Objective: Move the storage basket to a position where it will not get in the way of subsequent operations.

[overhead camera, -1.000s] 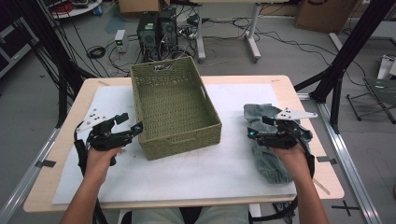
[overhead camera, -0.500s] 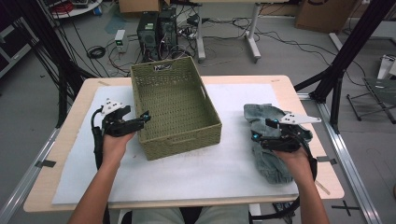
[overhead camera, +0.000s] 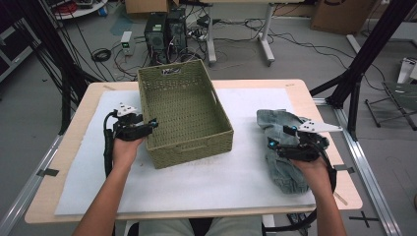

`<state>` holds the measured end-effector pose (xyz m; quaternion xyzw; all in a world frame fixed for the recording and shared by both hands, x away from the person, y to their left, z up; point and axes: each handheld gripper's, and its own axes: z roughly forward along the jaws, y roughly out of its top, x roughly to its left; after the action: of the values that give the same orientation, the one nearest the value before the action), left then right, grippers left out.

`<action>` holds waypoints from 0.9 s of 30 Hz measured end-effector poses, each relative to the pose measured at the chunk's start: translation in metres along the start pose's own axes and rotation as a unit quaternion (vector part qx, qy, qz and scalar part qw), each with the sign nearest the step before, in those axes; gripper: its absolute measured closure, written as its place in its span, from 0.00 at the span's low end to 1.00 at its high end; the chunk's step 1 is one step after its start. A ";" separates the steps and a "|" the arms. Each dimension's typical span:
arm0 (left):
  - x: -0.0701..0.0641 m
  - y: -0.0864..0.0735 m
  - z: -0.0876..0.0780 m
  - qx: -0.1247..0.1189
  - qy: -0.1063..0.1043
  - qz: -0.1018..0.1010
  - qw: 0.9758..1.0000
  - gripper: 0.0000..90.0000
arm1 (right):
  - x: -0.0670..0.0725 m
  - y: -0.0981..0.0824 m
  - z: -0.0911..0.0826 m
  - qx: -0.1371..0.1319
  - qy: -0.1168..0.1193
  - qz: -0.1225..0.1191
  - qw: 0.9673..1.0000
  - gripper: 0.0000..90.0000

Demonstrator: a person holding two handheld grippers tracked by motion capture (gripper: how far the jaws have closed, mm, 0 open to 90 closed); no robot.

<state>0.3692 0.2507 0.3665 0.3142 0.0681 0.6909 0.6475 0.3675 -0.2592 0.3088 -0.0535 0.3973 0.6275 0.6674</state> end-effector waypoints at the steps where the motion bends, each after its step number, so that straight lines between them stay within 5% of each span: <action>1: 0.001 0.000 0.000 0.000 -0.004 -0.006 1.000 0.51 | 0.000 0.000 -0.001 -0.002 -0.001 0.000 1.000 0.24; 10: 0.002 0.006 -0.003 0.007 -0.001 0.005 1.000 0.67 | -0.003 0.001 -0.006 -0.008 -0.003 0.004 1.000 0.24; 16: 0.008 0.005 -0.007 0.014 -0.007 0.006 1.000 0.68 | -0.005 0.000 -0.007 -0.010 -0.003 0.005 1.000 0.24; 27: 0.044 -0.002 -0.028 0.024 -0.014 0.006 1.000 0.75 | -0.006 -0.001 -0.009 -0.014 -0.003 0.012 1.000 0.24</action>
<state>0.3583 0.3006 0.3585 0.3397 0.0735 0.6883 0.6368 0.3649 -0.2697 0.3060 -0.0564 0.3870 0.6411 0.6603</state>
